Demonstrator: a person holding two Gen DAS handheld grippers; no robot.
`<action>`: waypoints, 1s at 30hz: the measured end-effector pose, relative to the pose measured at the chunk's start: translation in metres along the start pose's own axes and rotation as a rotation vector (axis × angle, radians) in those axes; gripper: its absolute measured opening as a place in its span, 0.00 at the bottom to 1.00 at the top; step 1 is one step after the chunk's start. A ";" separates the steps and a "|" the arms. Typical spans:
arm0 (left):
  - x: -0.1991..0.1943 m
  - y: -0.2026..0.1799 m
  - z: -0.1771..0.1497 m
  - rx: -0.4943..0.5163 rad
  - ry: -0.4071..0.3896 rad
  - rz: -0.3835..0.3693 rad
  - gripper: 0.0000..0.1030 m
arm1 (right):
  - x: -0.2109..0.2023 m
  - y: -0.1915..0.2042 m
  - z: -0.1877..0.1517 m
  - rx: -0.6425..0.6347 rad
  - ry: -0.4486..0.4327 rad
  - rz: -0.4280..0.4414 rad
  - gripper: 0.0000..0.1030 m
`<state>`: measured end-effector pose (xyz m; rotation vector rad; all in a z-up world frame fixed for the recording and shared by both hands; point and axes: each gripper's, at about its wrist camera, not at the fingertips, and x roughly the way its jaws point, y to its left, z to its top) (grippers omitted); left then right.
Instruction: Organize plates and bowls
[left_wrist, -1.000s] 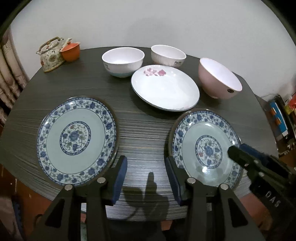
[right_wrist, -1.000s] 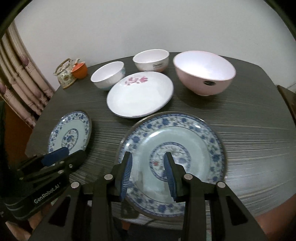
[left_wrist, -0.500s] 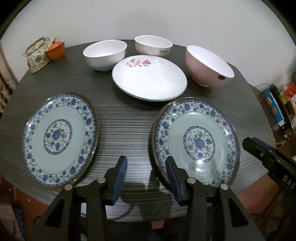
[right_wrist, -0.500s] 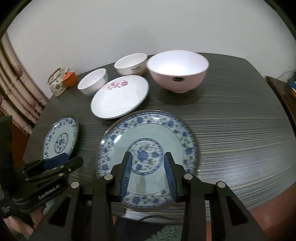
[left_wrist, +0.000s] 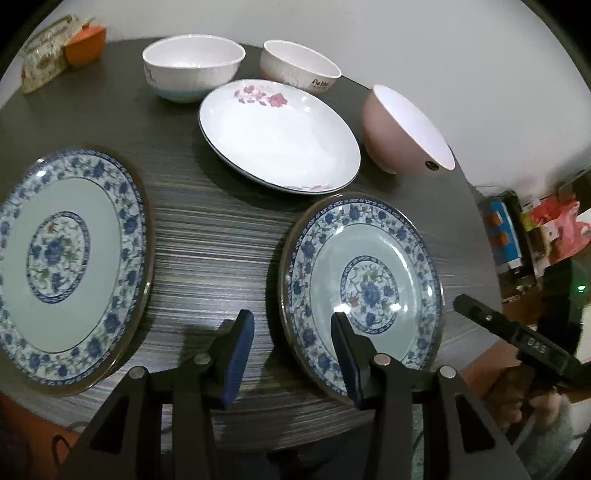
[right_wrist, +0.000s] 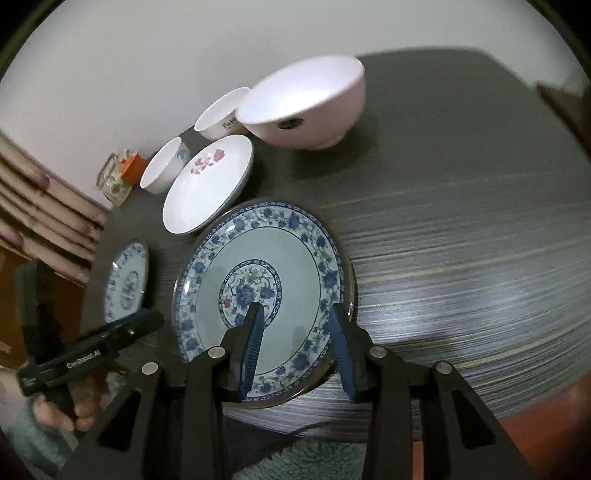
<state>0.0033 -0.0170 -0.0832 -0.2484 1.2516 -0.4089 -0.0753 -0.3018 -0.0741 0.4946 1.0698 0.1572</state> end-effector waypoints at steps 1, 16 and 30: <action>0.002 0.001 0.002 -0.009 0.004 -0.005 0.43 | 0.002 -0.004 0.002 -0.004 0.010 0.028 0.34; 0.034 0.008 0.010 -0.048 0.081 -0.051 0.41 | 0.034 -0.051 0.016 0.064 0.099 0.128 0.28; 0.041 0.005 0.018 -0.025 0.098 -0.059 0.23 | 0.045 -0.056 0.022 0.057 0.119 0.151 0.20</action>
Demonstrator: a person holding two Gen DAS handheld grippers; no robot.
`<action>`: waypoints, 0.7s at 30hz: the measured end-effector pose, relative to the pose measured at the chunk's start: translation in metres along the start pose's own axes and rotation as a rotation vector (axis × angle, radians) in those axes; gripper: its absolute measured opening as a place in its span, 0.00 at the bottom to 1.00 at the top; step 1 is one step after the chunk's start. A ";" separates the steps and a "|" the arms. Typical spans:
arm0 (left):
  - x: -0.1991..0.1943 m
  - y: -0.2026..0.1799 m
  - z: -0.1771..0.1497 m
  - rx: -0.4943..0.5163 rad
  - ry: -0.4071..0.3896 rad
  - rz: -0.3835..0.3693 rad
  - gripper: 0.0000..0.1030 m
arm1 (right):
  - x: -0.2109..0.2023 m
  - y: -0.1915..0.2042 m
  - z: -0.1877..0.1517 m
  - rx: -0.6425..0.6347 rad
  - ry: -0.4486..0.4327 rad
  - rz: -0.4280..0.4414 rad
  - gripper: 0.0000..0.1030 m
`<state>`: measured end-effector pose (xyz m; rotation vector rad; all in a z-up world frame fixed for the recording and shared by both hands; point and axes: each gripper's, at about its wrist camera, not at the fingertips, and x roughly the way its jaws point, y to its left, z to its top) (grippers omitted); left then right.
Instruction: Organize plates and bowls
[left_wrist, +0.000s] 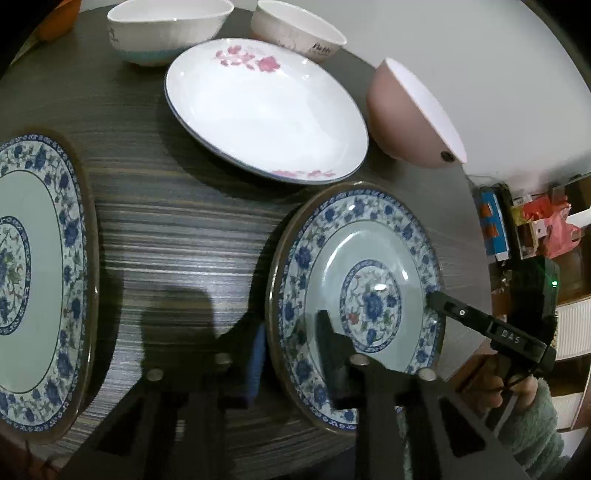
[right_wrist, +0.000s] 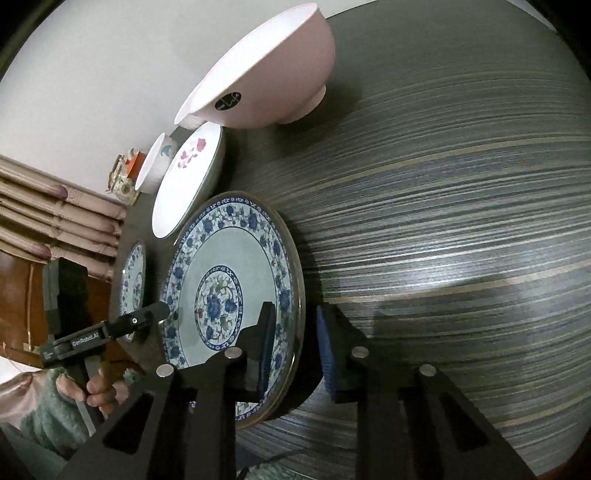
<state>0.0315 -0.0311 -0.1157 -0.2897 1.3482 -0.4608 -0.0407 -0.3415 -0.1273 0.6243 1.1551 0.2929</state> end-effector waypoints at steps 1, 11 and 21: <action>0.001 -0.001 0.000 0.005 0.002 0.006 0.22 | 0.001 0.000 0.001 -0.002 0.003 0.003 0.18; -0.006 -0.003 -0.007 0.032 -0.019 0.033 0.18 | 0.004 0.009 -0.001 -0.036 0.008 -0.036 0.13; -0.027 0.004 -0.011 0.010 -0.050 0.044 0.18 | -0.003 0.029 -0.009 -0.055 -0.014 -0.050 0.13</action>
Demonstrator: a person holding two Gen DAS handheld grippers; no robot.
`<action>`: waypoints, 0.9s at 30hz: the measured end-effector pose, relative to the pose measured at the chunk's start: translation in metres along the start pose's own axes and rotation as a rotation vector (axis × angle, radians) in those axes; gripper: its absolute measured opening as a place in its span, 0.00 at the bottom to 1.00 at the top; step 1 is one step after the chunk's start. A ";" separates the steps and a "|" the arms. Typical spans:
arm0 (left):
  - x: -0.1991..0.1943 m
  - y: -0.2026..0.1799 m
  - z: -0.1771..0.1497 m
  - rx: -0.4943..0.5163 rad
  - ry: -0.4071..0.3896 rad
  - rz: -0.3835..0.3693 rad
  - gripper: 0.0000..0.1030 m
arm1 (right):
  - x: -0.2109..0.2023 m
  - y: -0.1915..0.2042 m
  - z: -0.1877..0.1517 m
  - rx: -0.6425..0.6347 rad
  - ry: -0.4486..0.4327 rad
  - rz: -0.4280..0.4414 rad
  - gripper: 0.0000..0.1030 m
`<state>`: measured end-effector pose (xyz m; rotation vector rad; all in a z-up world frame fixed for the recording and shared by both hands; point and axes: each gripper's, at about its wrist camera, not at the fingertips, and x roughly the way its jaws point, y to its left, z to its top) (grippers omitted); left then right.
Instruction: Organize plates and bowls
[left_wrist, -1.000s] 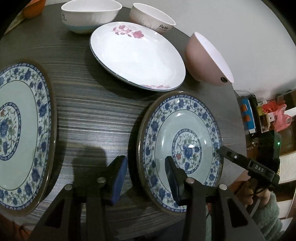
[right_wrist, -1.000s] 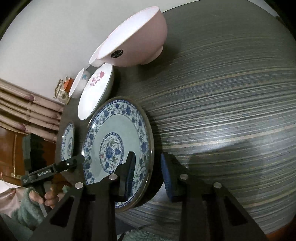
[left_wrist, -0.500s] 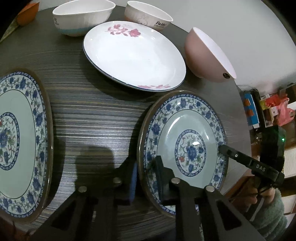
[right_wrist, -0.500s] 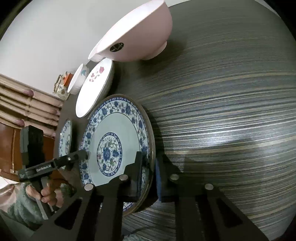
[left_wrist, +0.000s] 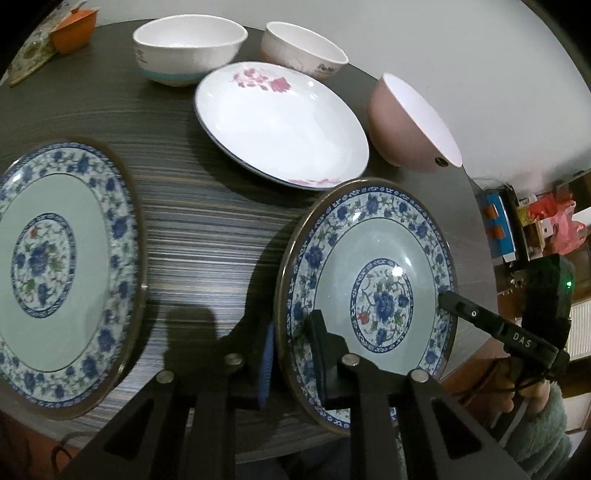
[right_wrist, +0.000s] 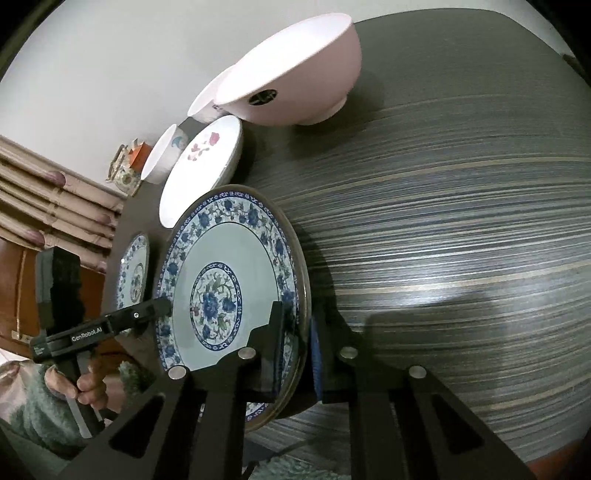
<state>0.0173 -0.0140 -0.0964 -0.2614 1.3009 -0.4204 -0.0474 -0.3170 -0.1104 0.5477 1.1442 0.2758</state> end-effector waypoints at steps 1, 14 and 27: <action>-0.003 0.001 0.000 -0.005 -0.005 0.003 0.18 | 0.000 0.002 0.000 0.000 -0.001 0.000 0.13; -0.074 0.055 0.006 -0.090 -0.139 0.087 0.18 | 0.015 0.064 0.014 -0.089 0.006 0.026 0.13; -0.130 0.147 0.006 -0.223 -0.228 0.193 0.18 | 0.070 0.168 0.035 -0.210 0.050 0.088 0.14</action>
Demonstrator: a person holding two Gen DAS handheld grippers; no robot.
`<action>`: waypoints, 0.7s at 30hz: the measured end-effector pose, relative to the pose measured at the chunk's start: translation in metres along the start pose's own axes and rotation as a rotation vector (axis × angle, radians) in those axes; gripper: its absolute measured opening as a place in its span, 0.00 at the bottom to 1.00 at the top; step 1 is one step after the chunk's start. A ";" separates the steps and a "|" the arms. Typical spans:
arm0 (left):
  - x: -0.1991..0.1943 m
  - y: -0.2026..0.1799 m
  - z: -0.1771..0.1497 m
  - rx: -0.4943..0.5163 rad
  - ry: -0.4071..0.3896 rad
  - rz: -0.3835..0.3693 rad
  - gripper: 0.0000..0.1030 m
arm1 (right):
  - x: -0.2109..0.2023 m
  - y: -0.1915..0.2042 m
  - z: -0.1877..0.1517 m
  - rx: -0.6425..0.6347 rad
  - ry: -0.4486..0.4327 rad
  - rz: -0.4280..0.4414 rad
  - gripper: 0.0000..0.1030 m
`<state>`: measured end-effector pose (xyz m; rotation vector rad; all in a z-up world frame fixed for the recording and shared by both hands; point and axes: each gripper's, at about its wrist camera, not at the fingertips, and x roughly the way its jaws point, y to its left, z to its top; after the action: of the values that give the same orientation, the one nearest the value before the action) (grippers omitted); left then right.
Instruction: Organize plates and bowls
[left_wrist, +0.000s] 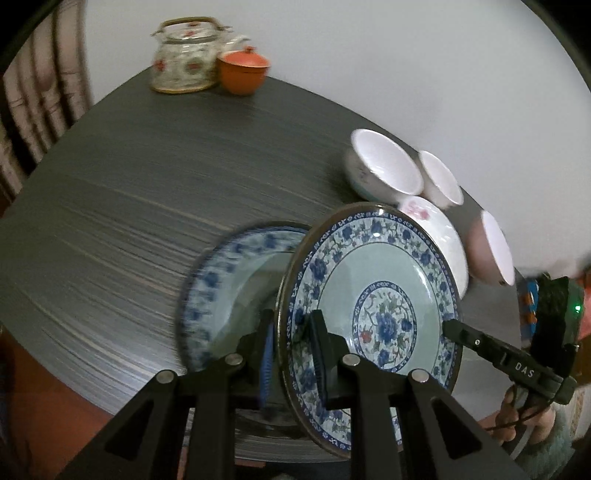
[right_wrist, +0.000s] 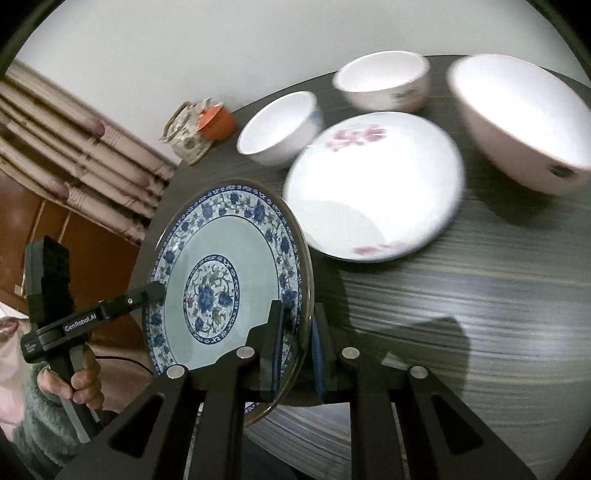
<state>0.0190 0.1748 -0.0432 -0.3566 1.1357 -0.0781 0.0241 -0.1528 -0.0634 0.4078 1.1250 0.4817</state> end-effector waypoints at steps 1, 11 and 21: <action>0.000 0.006 0.001 -0.007 -0.002 0.007 0.18 | 0.007 0.007 0.002 -0.005 0.009 0.003 0.14; 0.013 0.052 0.001 -0.086 0.021 0.023 0.19 | 0.066 0.049 0.012 -0.036 0.084 -0.013 0.15; 0.029 0.055 -0.001 -0.095 0.025 0.048 0.20 | 0.086 0.062 0.011 -0.044 0.116 -0.054 0.15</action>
<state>0.0236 0.2196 -0.0866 -0.4134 1.1745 0.0135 0.0550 -0.0544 -0.0908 0.3136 1.2320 0.4872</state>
